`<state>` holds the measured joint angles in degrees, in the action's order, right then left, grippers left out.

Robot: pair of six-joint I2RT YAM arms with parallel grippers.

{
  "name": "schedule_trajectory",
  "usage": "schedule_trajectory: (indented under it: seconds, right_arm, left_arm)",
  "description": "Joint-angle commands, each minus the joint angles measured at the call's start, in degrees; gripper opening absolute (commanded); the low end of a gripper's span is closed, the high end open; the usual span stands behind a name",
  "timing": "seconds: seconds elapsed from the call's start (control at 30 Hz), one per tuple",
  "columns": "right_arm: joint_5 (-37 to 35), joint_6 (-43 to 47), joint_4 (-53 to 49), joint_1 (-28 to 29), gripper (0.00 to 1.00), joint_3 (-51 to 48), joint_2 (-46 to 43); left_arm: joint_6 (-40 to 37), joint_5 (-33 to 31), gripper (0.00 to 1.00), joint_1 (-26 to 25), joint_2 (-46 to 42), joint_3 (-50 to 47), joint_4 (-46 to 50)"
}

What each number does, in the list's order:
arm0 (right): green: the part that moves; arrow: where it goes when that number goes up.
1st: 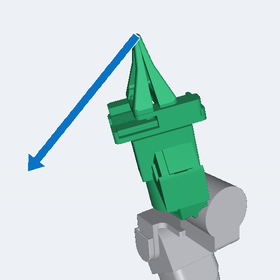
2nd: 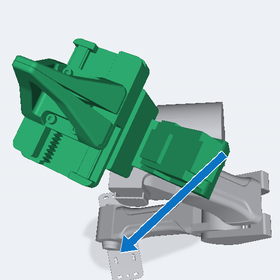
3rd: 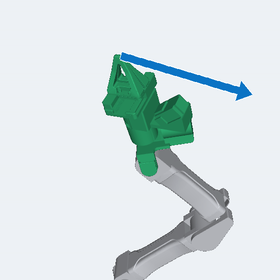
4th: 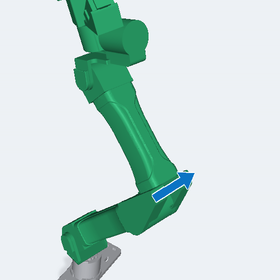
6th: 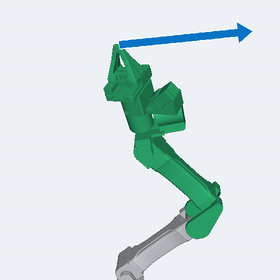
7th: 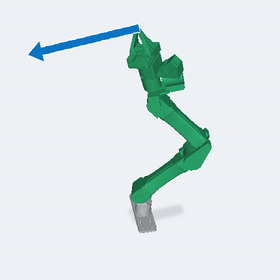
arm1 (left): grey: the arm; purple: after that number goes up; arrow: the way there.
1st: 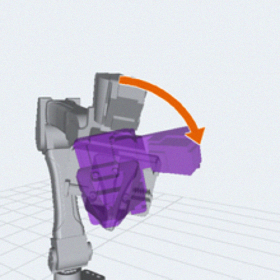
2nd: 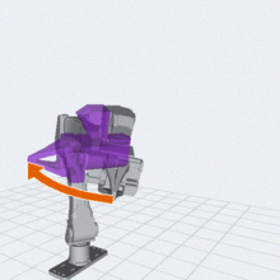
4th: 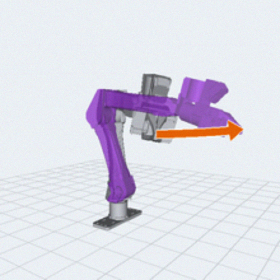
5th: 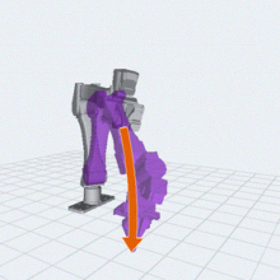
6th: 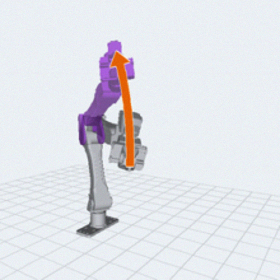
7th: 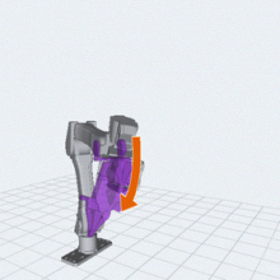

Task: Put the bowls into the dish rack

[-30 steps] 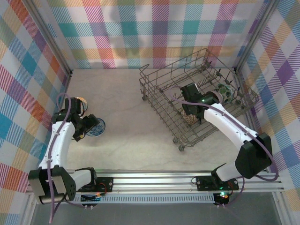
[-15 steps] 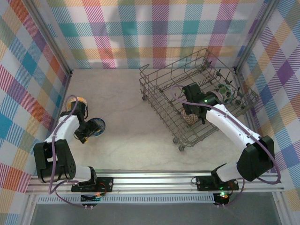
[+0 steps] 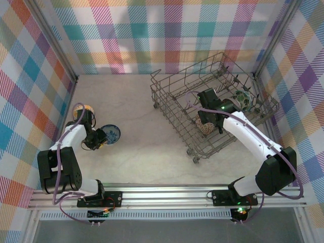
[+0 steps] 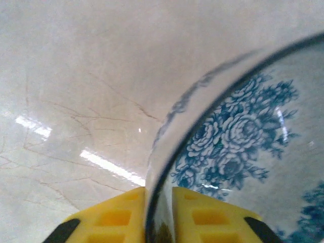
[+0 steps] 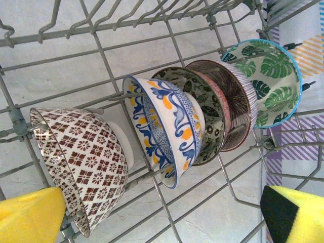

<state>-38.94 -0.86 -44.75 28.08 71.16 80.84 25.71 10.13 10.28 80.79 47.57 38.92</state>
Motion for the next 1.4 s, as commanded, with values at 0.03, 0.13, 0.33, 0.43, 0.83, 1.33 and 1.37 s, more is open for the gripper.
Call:
schedule_trajectory:
  seconds: [0.03,0.13,0.33,0.43,0.83,1.33,1.37]
  right_arm:
    - [-0.52,-2.21,-2.50,-0.39,0.99,3.59,-0.41]
    - [-0.35,-3.29,-3.51,-0.39,0.99,5.05,-1.02]
    - [3.14,-6.57,-6.68,0.17,0.98,9.56,-2.35]
    - [8.60,-7.22,-8.11,2.73,0.94,13.98,-2.59]
    - [20.64,-6.13,-7.83,15.31,0.83,28.64,1.86]
    - [15.74,-10.42,-4.86,15.87,0.60,24.54,2.55]
    - [14.63,-10.96,-4.61,15.85,0.57,24.19,2.57]
  left_arm:
    - [0.01,5.33,0.11,-0.09,-3.09,-1.51,-1.60]
    - [1.64,5.90,0.07,-3.46,-6.96,-1.59,-2.91]
    - [6.65,-0.56,0.03,-17.01,-15.93,4.71,-3.42]
    - [7.70,-3.30,0.03,-22.50,-16.81,10.88,-3.25]
    - [1.77,-17.62,0.01,-44.80,-6.23,33.15,-2.38]
    - [-2.24,-26.32,0.00,-56.41,-1.21,42.25,-1.31]
    - [-2.17,-26.58,0.01,-56.75,-1.25,42.27,-1.38]
